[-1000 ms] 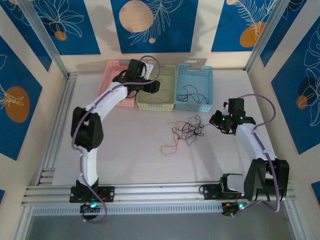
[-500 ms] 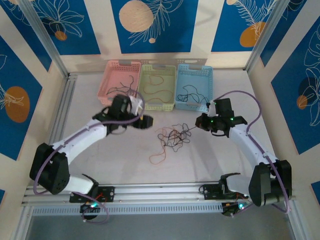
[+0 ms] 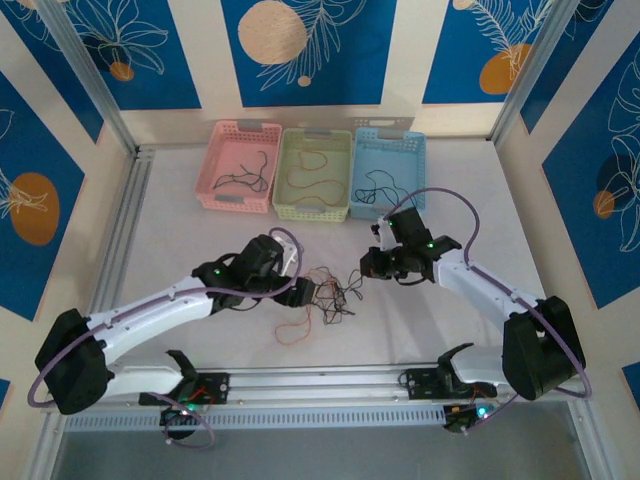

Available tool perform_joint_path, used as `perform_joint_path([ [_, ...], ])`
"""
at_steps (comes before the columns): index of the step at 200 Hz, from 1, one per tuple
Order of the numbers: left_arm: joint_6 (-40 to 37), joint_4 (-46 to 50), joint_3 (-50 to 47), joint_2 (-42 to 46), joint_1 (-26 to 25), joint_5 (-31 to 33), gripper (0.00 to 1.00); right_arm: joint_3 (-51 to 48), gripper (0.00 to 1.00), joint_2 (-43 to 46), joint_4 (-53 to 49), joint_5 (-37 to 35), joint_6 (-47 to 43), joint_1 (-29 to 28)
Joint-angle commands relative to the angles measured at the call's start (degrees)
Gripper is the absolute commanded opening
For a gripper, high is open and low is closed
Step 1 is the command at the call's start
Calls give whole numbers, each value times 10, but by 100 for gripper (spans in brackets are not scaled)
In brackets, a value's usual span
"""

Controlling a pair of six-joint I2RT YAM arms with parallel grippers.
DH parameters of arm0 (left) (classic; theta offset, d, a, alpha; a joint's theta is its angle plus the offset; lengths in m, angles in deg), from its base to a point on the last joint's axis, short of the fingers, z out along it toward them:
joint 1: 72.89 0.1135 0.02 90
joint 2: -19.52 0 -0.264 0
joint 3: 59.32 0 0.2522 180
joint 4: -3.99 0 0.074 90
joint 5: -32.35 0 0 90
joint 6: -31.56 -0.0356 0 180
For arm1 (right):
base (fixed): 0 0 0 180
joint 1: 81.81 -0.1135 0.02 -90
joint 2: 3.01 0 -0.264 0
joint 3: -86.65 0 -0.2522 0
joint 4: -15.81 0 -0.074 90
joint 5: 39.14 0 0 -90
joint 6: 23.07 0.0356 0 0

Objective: Untangle the cables

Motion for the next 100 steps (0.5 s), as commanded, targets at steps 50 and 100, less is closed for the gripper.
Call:
perform_joint_path([
  [50, 54, -64, 18, -109, 24, 5, 76, -23, 0, -9, 16, -13, 4, -3],
  [100, 58, -103, 43, -179, 38, 7, 57, -32, 0, -8, 13, -24, -2, -4],
])
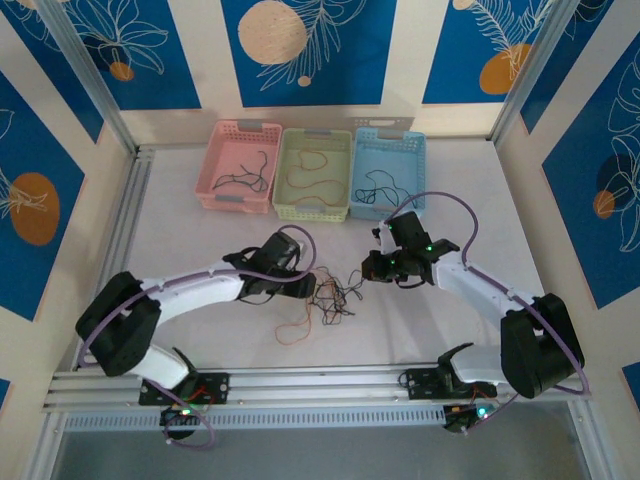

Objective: Untangle the cables

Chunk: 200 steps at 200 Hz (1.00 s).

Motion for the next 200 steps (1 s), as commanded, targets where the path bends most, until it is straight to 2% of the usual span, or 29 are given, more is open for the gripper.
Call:
perform_joint_path([
  [1, 6, -38, 22, -15, 17, -8, 57, -11, 0, -2, -2, -10, -2, -3],
  [20, 12, -53, 26, -34, 26, -28, 57, -11, 0, -3, 0, -9, -2, -4],
  [46, 16, -67, 47, -60, 34, -57, 67, -13, 0, -3, 1, -11, -2, -3],
  [61, 13, -60, 71, -84, 39, -75, 67, -14, 0, -3, 1, -10, -2, -4],
  [111, -12, 9, 138, -152, 45, -101, 57, -15, 0, -3, 0, -14, -3, -3],
  [154, -29, 47, 140, -148, 49, -88, 49, -14, 0, -6, -2, -18, -6, -3],
  [180, -34, 46, 131, -141, 53, -92, 41, -12, 0, -10, -2, -20, -7, -2],
  [200, -32, 34, 127, -136, 55, -95, 28, -11, 0, -13, -3, -21, -8, -2],
])
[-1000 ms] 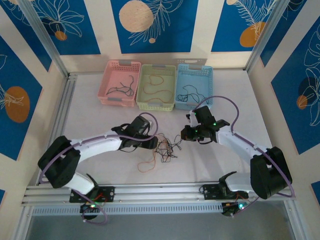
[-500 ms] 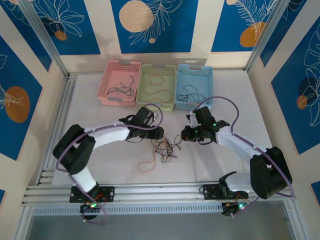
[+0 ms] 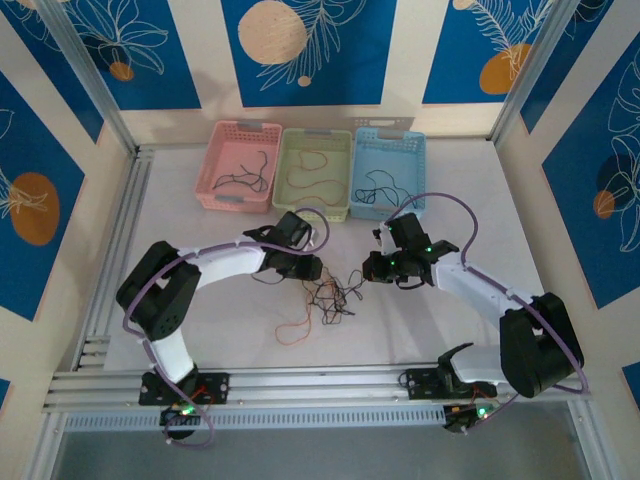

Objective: Untangle the cables

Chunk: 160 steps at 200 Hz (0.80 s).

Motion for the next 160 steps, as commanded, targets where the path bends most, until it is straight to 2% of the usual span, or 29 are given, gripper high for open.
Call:
perform_joint_path([
  [1, -7, 5, -2, 14, 10, -10, 27, -5, 0, -10, -11, -9, -8, -2],
  [9, -6, -2, -3, 16, 10, -12, 20, -5, 0, -10, -12, -9, -7, 0],
  [21, -6, -10, -4, 22, 13, -16, 0, -5, 0, -9, -13, -9, -6, -1],
  [59, -4, -23, -30, 85, 31, 24, 0, -5, 0, -7, -15, -15, -9, 0],
  [86, 1, -13, -64, 165, 69, 46, 0, -6, 0, -6, -15, -23, -9, 0],
  [102, -8, 31, -68, 234, 100, 74, 0, -4, 0, -5, -22, -39, -9, 2],
  [129, -35, 153, -29, 390, 197, 144, 0, -9, 0, 1, -25, -59, -5, 12],
  [145, -64, 225, 37, 465, 270, 173, 0, -12, 0, 1, -22, -62, -1, 23],
  [160, -104, 286, 124, 499, 328, 194, 0, -18, 0, 0, -19, -60, 3, 37],
])
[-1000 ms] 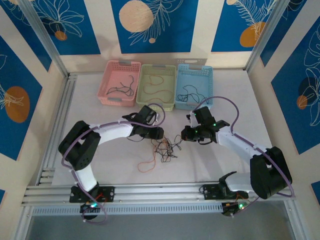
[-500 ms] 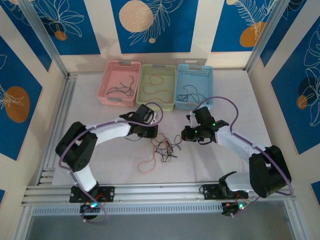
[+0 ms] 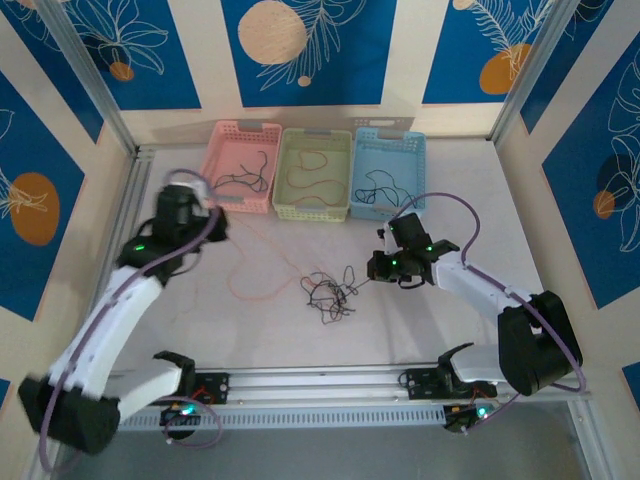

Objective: Untangle the cables

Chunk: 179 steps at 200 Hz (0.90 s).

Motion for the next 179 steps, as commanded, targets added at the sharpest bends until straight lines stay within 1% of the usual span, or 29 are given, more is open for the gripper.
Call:
perform_joint_path([
  [1, -69, 131, 122, 65, 74, 68, 0, -16, 0, 5, -14, -21, 3, 20],
  [12, -101, 172, 190, 69, 99, 93, 0, -20, 0, 5, -11, -18, 4, 30],
  [21, -126, 198, 242, 66, 110, 118, 0, -25, 0, 5, -11, -20, 6, 37],
  [46, -174, 234, 358, 48, 113, 172, 0, -35, 0, 5, -3, -9, 11, 58],
  [66, -197, 248, 433, 22, 113, 193, 0, -39, 0, 4, 1, 2, 15, 69],
  [71, -197, 249, 447, 16, 113, 182, 0, -40, 0, 4, 4, 5, 14, 71],
  [79, -188, 250, 458, 8, 113, 144, 0, -40, 0, 3, 5, 9, 12, 72],
  [87, -172, 250, 464, 0, 113, 91, 0, -39, 0, 2, 5, 9, 12, 72],
  [101, -150, 231, 464, -14, 113, -21, 0, -40, 0, 1, 5, 12, 11, 72],
  [109, -138, 211, 462, -22, 113, -67, 0, -39, 0, 0, 6, 12, 11, 72],
  [121, -127, 187, 476, -44, 112, -117, 0, -39, 0, 1, 6, 13, 11, 71],
  [139, -104, 170, 527, -93, 113, -158, 0, -39, 0, 1, 7, 13, 10, 71],
  [179, -37, 60, 582, -180, 112, -203, 0, -39, 0, 1, 7, 13, 10, 71],
])
